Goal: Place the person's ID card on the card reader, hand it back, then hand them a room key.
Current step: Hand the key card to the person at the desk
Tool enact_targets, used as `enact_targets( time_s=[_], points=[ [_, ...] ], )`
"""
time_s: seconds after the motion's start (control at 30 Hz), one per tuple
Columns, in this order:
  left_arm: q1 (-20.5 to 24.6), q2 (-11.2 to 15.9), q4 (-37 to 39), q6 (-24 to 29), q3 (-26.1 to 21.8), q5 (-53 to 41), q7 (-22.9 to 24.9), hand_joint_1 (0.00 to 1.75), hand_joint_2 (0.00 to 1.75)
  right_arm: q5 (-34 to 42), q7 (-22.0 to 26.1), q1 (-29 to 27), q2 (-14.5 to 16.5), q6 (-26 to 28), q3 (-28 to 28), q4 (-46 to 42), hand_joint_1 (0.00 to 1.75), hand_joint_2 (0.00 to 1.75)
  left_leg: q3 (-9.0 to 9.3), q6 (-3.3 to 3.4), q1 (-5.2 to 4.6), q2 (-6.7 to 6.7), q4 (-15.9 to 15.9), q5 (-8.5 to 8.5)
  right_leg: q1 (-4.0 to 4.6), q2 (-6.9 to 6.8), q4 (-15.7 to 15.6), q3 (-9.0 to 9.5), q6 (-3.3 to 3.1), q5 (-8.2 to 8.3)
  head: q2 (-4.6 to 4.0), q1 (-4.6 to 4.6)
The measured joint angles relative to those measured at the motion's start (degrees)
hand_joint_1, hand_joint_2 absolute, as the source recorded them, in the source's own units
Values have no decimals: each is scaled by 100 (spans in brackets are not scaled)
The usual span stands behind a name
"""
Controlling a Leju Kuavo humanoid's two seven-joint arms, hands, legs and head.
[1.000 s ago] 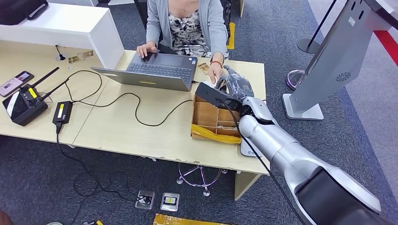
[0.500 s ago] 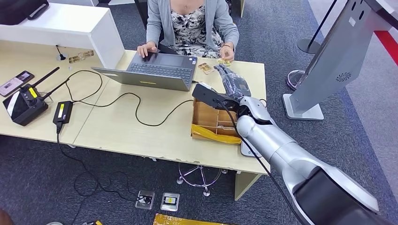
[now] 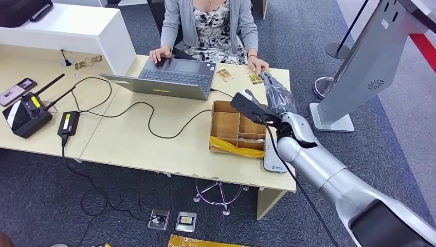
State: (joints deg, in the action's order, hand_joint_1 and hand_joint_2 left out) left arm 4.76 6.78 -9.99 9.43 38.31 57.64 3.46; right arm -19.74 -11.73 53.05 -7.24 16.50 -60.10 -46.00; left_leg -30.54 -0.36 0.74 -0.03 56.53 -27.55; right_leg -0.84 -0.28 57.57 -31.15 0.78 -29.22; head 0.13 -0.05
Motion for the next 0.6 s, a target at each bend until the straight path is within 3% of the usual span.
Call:
enact_targets(
  time_s=[0.23, 0.37, 0.6],
  points=[
    [0, 7, 0, -15, 25, 81, -40, 0, 0, -531, -750, -646, -762, -19, 27, -1820, 0, 0, 2, 0, 1, 1, 0, -1, 1, 1, 0, -2, 0, 0, 0, -1],
    [1, 9, 0, -12, 26, 99, -81, 0, 0, -824, -1002, -995, -1076, -80, 102, -2691, 0, 175, 2, -1, 2, 1, -1, -1, 1, 2, 1, -1, 0, 0, 0, -1],
    [5, 8, 0, -13, 114, 95, -93, 0, 0, -1312, -1148, -1848, -1270, -132, 260, -3801, 0, 175, 0, -2, 1, 2, -1, -2, 1, 1, 1, 0, 0, 0, 0, -1]
  ],
)
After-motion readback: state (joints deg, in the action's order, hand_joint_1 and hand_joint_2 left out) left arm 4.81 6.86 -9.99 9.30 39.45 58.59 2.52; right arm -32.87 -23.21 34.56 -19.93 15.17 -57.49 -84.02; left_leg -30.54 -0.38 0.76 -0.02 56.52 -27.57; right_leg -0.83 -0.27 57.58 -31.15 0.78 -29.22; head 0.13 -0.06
